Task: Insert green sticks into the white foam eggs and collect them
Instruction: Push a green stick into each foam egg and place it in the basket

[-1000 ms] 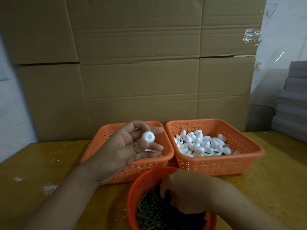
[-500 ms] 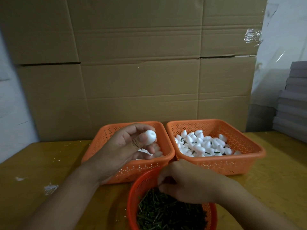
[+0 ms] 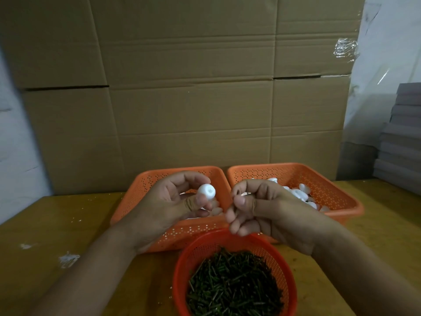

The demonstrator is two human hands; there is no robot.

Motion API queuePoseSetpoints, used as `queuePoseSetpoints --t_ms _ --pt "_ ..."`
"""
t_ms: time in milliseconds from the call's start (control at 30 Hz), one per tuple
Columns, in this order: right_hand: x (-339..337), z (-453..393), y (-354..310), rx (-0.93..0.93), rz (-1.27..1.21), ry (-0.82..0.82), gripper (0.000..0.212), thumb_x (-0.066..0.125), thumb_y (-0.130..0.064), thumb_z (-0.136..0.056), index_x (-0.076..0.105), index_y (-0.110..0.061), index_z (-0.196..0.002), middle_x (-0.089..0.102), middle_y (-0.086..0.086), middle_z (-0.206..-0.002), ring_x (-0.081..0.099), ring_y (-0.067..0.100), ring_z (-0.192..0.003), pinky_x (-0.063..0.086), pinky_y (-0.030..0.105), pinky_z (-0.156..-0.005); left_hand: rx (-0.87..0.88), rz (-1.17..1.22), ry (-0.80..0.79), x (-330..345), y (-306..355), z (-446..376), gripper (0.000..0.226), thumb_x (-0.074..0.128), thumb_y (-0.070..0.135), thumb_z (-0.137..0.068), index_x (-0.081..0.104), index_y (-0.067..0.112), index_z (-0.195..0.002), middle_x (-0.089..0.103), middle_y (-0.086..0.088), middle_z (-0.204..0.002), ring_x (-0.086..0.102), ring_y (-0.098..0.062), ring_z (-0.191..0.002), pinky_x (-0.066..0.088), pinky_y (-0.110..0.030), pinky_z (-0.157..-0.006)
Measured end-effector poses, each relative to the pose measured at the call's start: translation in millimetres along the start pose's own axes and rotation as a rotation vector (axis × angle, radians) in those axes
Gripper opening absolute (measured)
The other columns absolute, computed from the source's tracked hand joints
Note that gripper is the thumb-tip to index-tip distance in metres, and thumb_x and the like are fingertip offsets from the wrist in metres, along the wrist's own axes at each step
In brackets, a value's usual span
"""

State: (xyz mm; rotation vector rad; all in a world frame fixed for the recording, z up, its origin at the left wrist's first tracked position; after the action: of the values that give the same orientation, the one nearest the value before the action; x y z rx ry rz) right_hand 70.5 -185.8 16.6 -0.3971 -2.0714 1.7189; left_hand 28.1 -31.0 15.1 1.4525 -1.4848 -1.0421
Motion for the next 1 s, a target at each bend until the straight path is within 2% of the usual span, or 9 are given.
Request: queuePoseSetpoints --t_ms 133,267,433,600,833,1000 --pt "-4 -2 -6 -0.065 -0.073 0.088 0.016 0.061 -0.016 -0.090 0.069 -0.015 -0.076 0.065 0.008 -0.072 0.062 0.011 -0.057 0.052 0.018 -0.052 -0.002 -0.019 0.013 -1 0 -1 0.044 0.091 0.044 -0.067 0.074 0.021 -0.100 0.070 0.000 -0.101 0.071 -0.019 -0.088 0.057 -0.032 -0.081" --pt "-6 -3 -7 -0.078 -0.146 0.147 0.018 0.062 -0.020 -0.085 0.070 -0.019 -0.069 0.069 0.006 -0.073 0.064 0.009 -0.056 0.050 0.016 -0.048 -0.001 -0.016 0.015 -1 0 -1 0.041 0.090 0.040 -0.070 0.073 0.018 -0.100 0.069 -0.002 -0.100 0.070 -0.018 -0.088 0.058 -0.033 -0.080" --pt "-5 -6 0 -0.062 -0.232 0.171 0.014 0.065 -0.024 -0.082 0.074 -0.018 -0.073 0.072 0.002 -0.084 0.068 0.007 -0.070 0.052 0.017 -0.053 -0.006 -0.043 0.016 -2 0 -1 0.029 0.083 0.031 -0.079 0.072 0.017 -0.102 0.070 -0.003 -0.101 0.070 -0.020 -0.089 0.058 -0.034 -0.079" --pt "-1 -8 5 -0.049 -0.303 0.171 0.009 0.066 -0.017 -0.080 0.074 -0.013 -0.078 0.065 0.002 -0.075 0.061 0.007 -0.064 0.051 0.018 -0.054 -0.002 -0.046 0.017 -1 1 0 0.040 0.088 0.041 -0.072 0.073 0.018 -0.101 0.070 -0.003 -0.100 0.070 -0.021 -0.089 0.058 -0.034 -0.079" --pt "2 -9 6 -0.049 -0.352 0.160 0.015 0.063 -0.008 -0.080 0.078 -0.008 -0.084 0.070 0.010 -0.082 0.064 0.010 -0.064 0.056 0.019 -0.057 -0.002 -0.046 0.020 -1 2 0 0.041 0.088 0.042 -0.072 0.073 0.019 -0.102 0.070 -0.004 -0.101 0.070 -0.022 -0.089 0.058 -0.033 -0.079" --pt "-2 -8 6 -0.064 -0.346 0.224 0.016 0.064 -0.007 -0.077 0.079 -0.008 -0.083 0.073 0.012 -0.085 0.067 0.011 -0.065 0.058 0.020 -0.059 0.004 -0.030 0.009 1 4 0 0.042 0.090 0.041 -0.069 0.074 0.020 -0.101 0.070 -0.002 -0.102 0.072 -0.023 -0.091 0.058 -0.033 -0.079"
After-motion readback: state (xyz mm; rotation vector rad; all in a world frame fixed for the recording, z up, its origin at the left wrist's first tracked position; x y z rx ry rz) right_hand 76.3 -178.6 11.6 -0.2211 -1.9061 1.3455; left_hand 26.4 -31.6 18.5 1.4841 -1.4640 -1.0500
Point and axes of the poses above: each hand's wrist, its own z-axis away from the middle knuckle, its own x-axis out of the palm, y = z × x, the point moved 7 cm from there along -z, towards the middle knuckle
